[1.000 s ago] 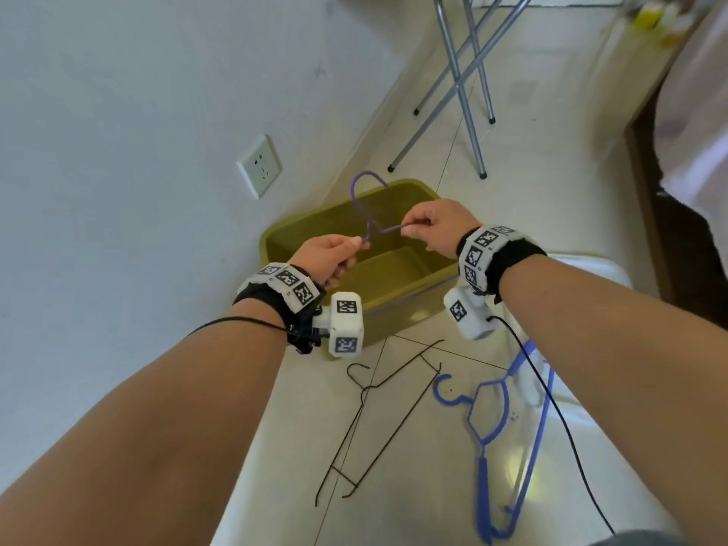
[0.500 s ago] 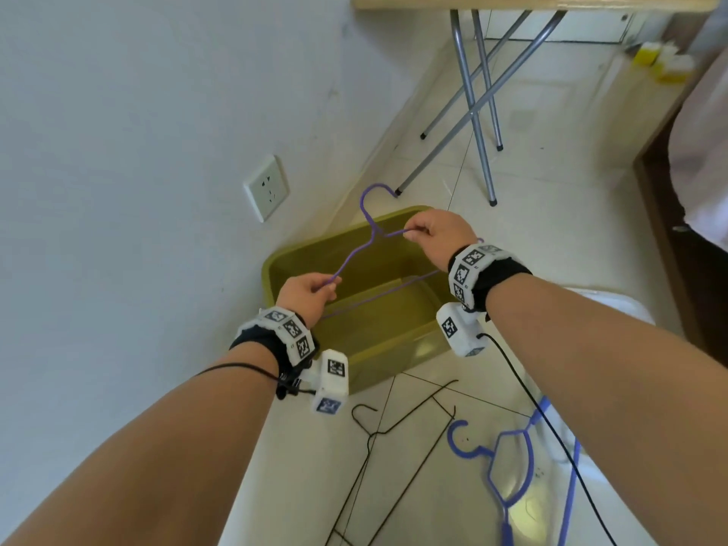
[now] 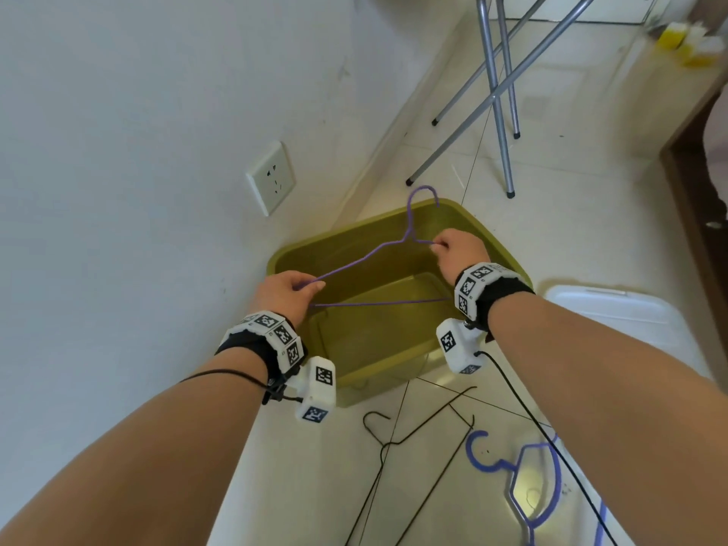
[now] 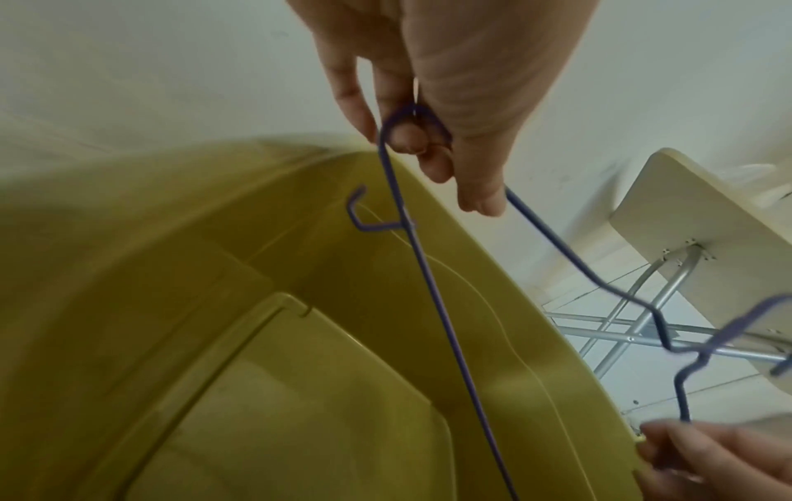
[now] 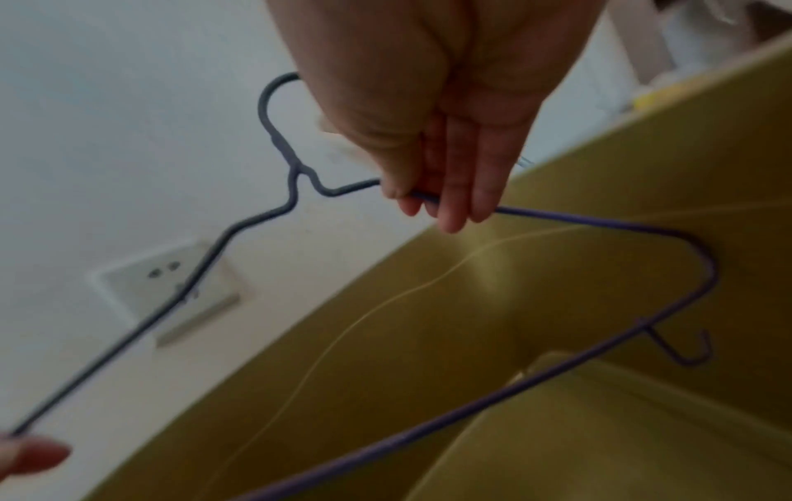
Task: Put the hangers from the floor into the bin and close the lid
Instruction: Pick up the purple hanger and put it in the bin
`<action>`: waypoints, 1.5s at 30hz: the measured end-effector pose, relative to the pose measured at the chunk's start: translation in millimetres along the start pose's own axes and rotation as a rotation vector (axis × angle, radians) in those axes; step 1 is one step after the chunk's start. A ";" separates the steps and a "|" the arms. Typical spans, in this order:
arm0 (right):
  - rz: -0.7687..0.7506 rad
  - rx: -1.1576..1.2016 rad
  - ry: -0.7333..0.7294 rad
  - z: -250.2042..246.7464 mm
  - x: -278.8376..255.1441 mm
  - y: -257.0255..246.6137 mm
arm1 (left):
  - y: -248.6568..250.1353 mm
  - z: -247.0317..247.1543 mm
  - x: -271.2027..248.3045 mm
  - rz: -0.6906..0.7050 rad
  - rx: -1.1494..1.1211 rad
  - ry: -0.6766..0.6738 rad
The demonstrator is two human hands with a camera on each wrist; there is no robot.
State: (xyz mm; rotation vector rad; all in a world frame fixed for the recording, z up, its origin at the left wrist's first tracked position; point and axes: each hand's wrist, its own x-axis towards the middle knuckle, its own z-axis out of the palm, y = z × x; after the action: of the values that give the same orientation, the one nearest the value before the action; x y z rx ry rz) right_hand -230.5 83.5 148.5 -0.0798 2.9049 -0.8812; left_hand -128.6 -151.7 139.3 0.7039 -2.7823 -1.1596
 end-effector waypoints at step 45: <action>-0.398 -0.272 -0.529 64.9 -137.7 87.2 | 22.4 117.7 -136.5 0.554 -0.053 0.001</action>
State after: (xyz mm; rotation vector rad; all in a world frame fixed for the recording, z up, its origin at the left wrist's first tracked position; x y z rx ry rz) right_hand -88.0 131.3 58.0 -0.8030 2.5079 -0.4048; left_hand -40.1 -1.8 87.7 -0.0796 -2.6605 -1.0957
